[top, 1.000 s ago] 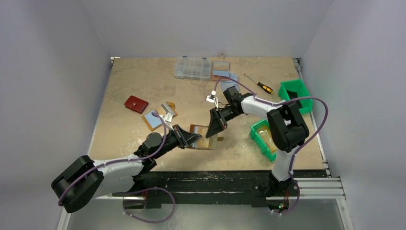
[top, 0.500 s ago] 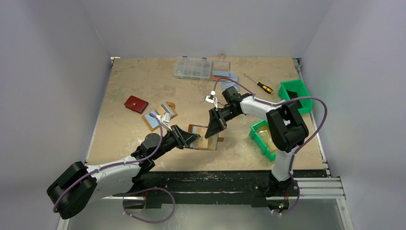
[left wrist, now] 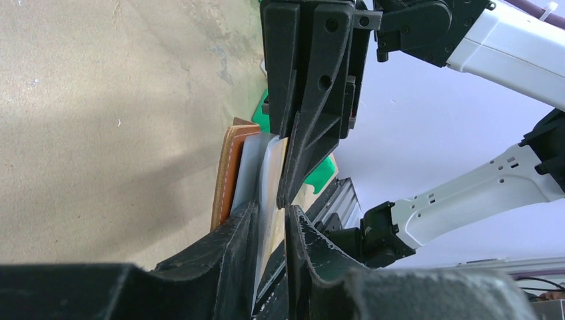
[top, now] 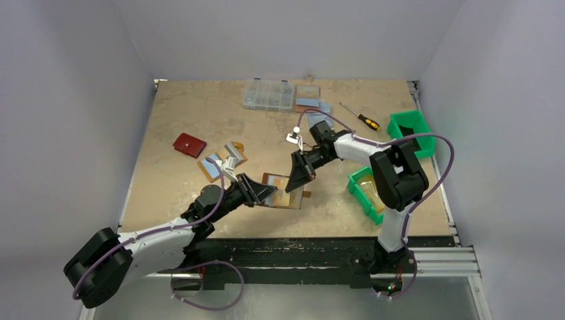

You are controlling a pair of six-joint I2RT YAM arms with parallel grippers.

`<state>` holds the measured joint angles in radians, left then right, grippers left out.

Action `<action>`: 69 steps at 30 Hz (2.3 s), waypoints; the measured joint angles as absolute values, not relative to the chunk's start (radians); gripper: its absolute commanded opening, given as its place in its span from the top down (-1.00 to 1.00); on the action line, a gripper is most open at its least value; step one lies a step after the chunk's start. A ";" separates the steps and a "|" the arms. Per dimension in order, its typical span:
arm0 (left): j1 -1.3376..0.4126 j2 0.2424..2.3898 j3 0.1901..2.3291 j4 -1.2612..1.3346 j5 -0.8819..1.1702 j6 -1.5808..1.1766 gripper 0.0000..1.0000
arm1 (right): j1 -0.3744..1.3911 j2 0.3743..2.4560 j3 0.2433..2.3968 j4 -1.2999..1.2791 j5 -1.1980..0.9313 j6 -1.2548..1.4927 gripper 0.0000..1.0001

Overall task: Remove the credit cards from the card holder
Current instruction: Remove the credit card from the card holder, then place the credit card in the storage box.

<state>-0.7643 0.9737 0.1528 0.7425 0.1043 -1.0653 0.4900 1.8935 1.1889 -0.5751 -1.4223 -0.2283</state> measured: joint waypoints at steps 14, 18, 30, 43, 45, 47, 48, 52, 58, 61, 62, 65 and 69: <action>-0.741 0.944 0.136 0.716 0.109 -1.069 1.00 | 0.488 1.894 1.189 -0.577 -1.405 -0.229 1.00; -0.736 0.942 0.134 0.716 0.120 -1.074 1.00 | 0.488 1.898 1.189 -0.579 -1.406 -0.231 1.00; -0.711 0.913 0.096 0.716 0.134 -1.084 1.00 | 0.485 1.936 1.190 -0.620 -1.390 -0.282 1.00; -0.672 0.897 0.029 0.666 0.094 -1.084 1.00 | 0.484 1.982 1.237 -0.749 -1.246 -0.435 1.00; -0.670 0.894 0.029 0.618 0.075 -1.078 1.00 | 0.484 1.984 1.253 -0.780 -1.216 -0.475 1.00; -0.669 0.893 0.029 0.550 0.054 -1.070 1.00 | 0.484 1.984 1.268 -0.810 -1.185 -0.516 1.00; -0.669 0.893 0.029 0.522 0.047 -1.067 1.00 | 0.483 1.984 1.276 -0.829 -1.169 -0.540 1.00; -0.668 0.894 0.029 0.448 0.014 -1.049 1.00 | 0.483 1.981 1.312 -0.916 -1.115 -0.652 1.00; -0.668 0.901 0.042 0.348 -0.024 -1.013 1.00 | 0.456 1.888 1.331 -1.051 -1.049 -0.841 1.00; -0.668 0.901 0.066 0.301 -0.033 -0.996 1.00 | 0.410 1.802 1.335 -1.104 -1.028 -0.908 1.00; -0.668 0.901 0.073 0.289 -0.034 -0.989 1.00 | 0.391 1.777 1.338 -1.118 -1.023 -0.922 1.00; -0.668 0.896 0.097 0.251 -0.039 -0.965 1.00 | 0.300 1.686 1.343 -1.154 -1.006 -0.965 1.00; -0.668 0.883 0.110 0.224 -0.042 -0.934 1.00 | 0.164 1.600 1.367 -1.240 -0.973 -1.026 1.00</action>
